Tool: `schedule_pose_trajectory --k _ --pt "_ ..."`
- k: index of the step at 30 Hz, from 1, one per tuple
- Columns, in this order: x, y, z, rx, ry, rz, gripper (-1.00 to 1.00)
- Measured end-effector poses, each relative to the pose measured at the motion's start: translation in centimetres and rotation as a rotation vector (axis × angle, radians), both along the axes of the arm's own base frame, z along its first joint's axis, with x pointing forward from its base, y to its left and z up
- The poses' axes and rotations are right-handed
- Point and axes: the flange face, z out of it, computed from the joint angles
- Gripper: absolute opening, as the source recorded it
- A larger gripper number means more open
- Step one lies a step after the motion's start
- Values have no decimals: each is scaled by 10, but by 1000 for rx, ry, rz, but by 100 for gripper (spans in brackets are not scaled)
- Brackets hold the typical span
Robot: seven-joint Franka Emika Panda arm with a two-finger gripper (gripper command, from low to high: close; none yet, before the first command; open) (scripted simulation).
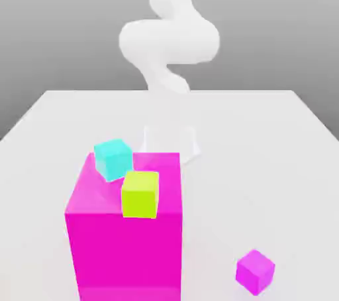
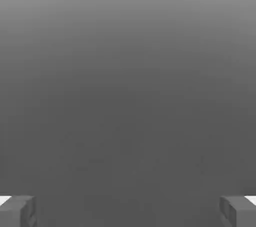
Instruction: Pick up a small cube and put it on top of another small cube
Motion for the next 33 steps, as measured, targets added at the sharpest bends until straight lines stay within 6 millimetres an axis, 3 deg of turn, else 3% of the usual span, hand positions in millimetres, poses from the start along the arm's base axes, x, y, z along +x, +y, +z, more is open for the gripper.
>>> schedule_pose_trajectory --k 6,13,20,25,30,31,33 --pt "66 34 -101 -61 167 132 0" --pt "105 77 -229 -129 352 291 0" --pt "102 123 -363 -199 533 470 0" --pt "80 140 -457 -242 663 581 0" --pt "72 145 -527 -253 697 612 0" --pt "71 145 -539 -253 698 613 -100" --pt "71 145 -539 -253 698 613 -100"
